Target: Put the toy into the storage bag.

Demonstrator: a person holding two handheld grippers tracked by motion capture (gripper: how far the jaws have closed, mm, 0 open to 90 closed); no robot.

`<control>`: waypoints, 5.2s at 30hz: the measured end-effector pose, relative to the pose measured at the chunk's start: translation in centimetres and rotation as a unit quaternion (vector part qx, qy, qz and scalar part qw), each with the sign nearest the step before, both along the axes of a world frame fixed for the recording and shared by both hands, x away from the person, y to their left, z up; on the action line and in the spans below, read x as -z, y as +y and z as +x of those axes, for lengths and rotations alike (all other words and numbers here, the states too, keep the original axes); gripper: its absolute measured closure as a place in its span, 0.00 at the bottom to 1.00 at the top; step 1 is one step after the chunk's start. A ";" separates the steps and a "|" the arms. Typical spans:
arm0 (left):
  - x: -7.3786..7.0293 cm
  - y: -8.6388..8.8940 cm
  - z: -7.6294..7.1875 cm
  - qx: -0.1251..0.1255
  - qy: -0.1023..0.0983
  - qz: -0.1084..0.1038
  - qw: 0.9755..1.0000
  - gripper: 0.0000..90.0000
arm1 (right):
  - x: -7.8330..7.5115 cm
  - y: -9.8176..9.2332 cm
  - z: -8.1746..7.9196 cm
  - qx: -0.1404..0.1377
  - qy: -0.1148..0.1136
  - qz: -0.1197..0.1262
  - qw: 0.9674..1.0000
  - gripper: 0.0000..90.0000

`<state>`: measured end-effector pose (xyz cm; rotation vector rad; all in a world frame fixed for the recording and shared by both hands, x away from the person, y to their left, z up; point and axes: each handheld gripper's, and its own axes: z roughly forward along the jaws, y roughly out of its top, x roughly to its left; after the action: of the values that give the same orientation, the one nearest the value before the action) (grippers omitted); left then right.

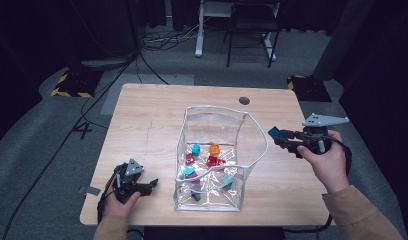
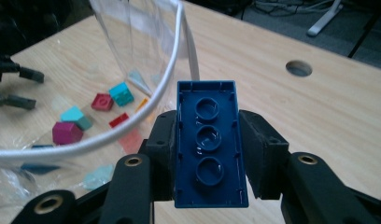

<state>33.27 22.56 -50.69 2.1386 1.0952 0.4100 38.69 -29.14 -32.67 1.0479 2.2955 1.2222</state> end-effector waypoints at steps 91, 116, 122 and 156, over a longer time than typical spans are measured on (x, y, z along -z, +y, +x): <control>0.0 -0.3 0.2 -0.004 0.001 0.003 1.000 0.24 | -2.4 14.6 3.7 -0.120 0.005 0.026 0.992 0.35; 0.0 -0.4 0.1 -0.004 0.000 0.002 1.000 0.24 | -2.8 -0.3 1.7 0.043 -0.006 0.002 0.999 0.33; 0.0 -0.4 0.1 -0.005 0.000 0.002 1.000 0.24 | -1.9 -3.1 1.3 0.073 0.001 0.002 0.997 0.33; 0.0 -0.3 0.1 -0.003 -0.001 0.002 1.000 0.24 | 16.6 -6.3 0.0 0.106 0.092 -0.050 0.989 0.26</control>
<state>33.40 22.21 -50.69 2.1392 1.1010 0.4169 38.67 -35.49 -49.28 1.3769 2.2797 0.9521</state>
